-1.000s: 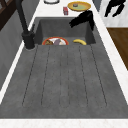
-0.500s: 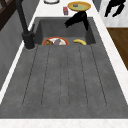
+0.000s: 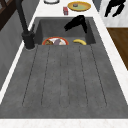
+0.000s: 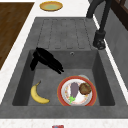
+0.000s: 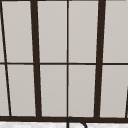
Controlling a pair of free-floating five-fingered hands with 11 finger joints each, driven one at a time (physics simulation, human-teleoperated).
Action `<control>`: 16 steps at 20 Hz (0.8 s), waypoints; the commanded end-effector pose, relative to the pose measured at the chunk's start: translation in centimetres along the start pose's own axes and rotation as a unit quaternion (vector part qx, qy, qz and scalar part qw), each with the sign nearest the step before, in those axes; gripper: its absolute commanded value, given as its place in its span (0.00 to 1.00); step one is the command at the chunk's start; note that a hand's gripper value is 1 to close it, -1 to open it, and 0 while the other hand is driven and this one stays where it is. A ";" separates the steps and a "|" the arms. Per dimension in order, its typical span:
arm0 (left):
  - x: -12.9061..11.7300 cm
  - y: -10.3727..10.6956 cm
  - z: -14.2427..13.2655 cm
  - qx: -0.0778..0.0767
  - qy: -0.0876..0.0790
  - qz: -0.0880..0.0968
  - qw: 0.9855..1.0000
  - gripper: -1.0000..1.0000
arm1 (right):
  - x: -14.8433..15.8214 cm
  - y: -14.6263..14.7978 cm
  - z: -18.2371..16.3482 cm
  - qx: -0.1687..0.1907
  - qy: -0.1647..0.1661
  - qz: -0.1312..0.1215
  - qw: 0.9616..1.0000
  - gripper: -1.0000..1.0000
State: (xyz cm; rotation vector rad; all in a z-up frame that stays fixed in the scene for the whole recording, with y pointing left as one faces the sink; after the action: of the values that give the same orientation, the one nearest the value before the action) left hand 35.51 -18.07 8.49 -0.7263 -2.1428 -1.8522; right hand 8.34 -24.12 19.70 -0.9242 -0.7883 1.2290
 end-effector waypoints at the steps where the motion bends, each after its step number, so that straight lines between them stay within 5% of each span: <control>1: -1.7 0.3 -0.1 -0.018 0.004 0.035 0.999 0.00 | 0.0 0.0 0.0 0.000 0.000 0.000 1.000 0.50; 7: -4.9 1.2 -0.5 -0.023 -0.003 0.023 0.999 0.00 | 0.0 0.0 0.0 0.000 0.000 0.000 1.000 0.50; 16: -7.1 -1.8 -1.1 -0.054 -0.034 0.023 0.998 0.00 | 0.0 0.0 0.0 0.000 0.000 0.000 1.000 0.50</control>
State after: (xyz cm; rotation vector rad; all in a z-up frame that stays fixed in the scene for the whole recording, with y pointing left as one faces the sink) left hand 40.21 -20.97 4.91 -0.7462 -2.1170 -1.8478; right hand 8.34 -24.12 19.70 -0.9242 -0.7883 1.2290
